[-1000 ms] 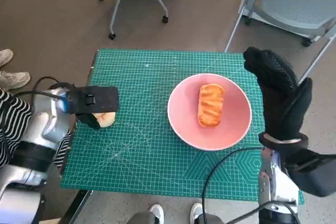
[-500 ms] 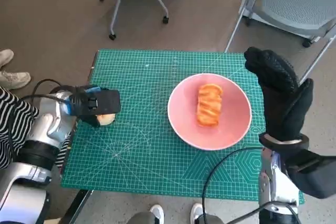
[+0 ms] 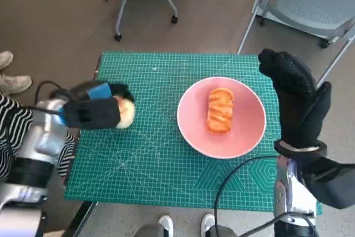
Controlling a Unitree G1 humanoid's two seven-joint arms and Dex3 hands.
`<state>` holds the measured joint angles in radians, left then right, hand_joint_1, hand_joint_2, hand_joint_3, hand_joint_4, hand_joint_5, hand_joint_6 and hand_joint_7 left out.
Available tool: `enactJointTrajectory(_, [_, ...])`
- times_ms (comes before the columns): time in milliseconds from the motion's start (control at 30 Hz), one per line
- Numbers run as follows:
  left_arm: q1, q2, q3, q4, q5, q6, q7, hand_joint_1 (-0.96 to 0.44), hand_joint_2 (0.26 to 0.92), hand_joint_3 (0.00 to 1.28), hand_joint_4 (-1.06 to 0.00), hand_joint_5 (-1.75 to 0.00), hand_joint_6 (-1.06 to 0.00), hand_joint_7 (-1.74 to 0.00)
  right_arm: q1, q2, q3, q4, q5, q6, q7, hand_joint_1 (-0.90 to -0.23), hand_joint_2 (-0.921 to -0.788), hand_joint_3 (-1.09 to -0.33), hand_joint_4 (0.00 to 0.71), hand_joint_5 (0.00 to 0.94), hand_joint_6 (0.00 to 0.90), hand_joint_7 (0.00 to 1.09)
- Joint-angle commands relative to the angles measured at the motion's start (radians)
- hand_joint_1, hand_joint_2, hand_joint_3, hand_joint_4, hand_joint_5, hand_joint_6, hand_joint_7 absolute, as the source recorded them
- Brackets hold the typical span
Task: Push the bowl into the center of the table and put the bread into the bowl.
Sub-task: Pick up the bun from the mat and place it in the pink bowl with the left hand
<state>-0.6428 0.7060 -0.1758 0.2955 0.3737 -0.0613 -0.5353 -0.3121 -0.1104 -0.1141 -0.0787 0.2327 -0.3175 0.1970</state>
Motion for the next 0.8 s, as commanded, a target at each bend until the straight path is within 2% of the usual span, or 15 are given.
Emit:
enactJointTrajectory(33, [-0.006,0.002,0.091,-0.192,-0.086,0.02,-0.01,0.0,0.887,0.02,-0.85,-0.97,-0.72,-1.1,0.01,-0.004,-0.001,0.005,0.002,0.019,0.004,-0.683,-0.921,-0.676,0.233,0.001,0.16,0.51])
enactJointTrajectory(233, [-0.041,-0.064,0.117,-0.306,-0.123,0.022,0.037,0.0,0.878,0.02,-0.88,-0.93,-0.74,-1.08,0.008,-0.005,-0.001,0.006,0.002,0.02,0.005,-0.684,-0.921,-0.676,0.234,0.001,0.158,0.5])
enactJointTrajectory(433, [-0.094,-0.146,0.072,-0.352,-0.095,0.013,0.085,0.0,0.866,0.01,-0.91,-0.9,-0.76,-1.05,0.006,-0.005,-0.004,0.017,0.01,0.016,0.011,-0.686,-0.921,-0.675,0.234,0.001,0.156,0.5])
enactJointTrajectory(800, [-0.195,-0.27,-0.048,-0.341,-0.056,0.068,0.051,0.0,0.869,0.02,-0.91,-0.92,-0.75,-1.04,0.017,-0.006,-0.01,0.008,0.011,0.014,0.008,-0.687,-0.921,-0.675,0.234,0.001,0.154,0.5])
